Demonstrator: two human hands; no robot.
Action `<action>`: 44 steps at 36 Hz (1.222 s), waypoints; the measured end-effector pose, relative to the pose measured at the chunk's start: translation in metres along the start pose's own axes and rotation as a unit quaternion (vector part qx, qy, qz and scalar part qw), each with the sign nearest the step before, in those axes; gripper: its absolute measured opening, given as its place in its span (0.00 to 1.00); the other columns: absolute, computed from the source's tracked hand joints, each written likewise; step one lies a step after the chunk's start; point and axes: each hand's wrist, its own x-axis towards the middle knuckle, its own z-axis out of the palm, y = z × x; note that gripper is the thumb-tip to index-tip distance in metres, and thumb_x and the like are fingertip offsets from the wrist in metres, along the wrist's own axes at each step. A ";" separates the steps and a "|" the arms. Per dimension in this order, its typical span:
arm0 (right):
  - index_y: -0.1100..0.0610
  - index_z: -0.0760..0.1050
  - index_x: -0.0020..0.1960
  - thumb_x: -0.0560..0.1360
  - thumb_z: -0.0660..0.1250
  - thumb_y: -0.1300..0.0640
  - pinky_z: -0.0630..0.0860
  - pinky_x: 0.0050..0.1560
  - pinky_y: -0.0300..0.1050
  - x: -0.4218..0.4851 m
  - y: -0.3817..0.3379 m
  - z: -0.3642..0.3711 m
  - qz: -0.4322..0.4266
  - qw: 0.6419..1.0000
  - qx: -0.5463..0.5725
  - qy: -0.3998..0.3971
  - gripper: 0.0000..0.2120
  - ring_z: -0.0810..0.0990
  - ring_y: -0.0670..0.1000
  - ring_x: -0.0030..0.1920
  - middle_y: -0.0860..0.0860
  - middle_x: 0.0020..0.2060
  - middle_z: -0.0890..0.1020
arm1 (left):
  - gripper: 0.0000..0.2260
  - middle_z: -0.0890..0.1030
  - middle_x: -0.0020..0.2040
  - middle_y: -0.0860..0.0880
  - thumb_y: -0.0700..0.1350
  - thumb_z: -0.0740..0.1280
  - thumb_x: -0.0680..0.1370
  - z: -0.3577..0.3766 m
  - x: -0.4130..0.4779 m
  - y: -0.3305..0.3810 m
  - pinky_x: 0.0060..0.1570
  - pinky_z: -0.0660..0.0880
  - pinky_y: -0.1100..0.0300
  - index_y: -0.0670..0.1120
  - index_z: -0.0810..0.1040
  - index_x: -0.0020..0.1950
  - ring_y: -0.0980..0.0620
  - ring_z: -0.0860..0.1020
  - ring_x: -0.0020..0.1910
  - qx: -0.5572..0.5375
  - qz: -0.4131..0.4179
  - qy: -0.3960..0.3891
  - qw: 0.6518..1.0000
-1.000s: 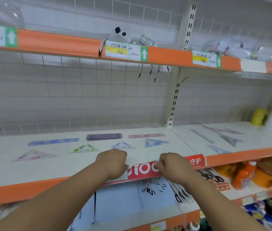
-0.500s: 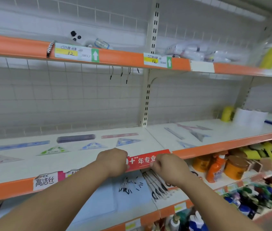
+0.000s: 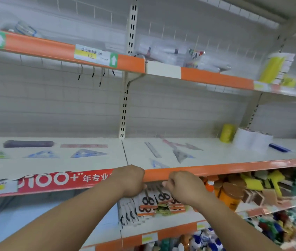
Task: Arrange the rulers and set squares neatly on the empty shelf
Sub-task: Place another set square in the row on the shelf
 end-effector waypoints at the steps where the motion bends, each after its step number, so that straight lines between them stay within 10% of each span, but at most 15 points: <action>1: 0.52 0.65 0.37 0.80 0.58 0.45 0.65 0.33 0.46 0.001 0.009 0.000 0.001 1.000 0.000 -0.001 0.16 0.69 0.52 0.36 0.47 0.32 0.69 | 0.11 0.77 0.56 0.45 0.53 0.60 0.81 0.000 0.005 0.008 0.46 0.69 0.57 0.46 0.73 0.56 0.46 0.76 0.54 0.001 0.001 -0.002 1.000; 27: 0.51 0.64 0.35 0.78 0.57 0.48 0.65 0.35 0.42 0.138 0.161 0.003 0.068 0.998 0.008 0.008 0.15 0.73 0.50 0.41 0.46 0.34 0.71 | 0.15 0.76 0.60 0.47 0.54 0.59 0.81 -0.006 0.226 0.045 0.49 0.69 0.55 0.45 0.73 0.60 0.47 0.74 0.60 0.041 -0.007 -0.019 0.999; 40: 0.53 0.73 0.52 0.77 0.56 0.40 0.66 0.33 0.40 0.208 0.200 0.028 0.066 0.997 0.023 -0.031 0.18 0.74 0.47 0.40 0.46 0.41 0.75 | 0.18 0.70 0.63 0.45 0.52 0.55 0.82 0.006 0.273 0.017 0.56 0.72 0.54 0.45 0.69 0.67 0.46 0.74 0.61 0.070 -0.150 -0.040 0.985; 44: 0.52 0.67 0.43 0.68 0.59 0.28 0.61 0.29 0.40 0.225 0.198 0.032 0.031 0.997 0.061 -0.041 0.26 0.72 0.48 0.37 0.46 0.38 0.72 | 0.18 0.69 0.65 0.45 0.50 0.55 0.82 0.012 0.280 0.007 0.60 0.72 0.51 0.45 0.67 0.70 0.46 0.73 0.63 0.058 -0.218 -0.066 0.972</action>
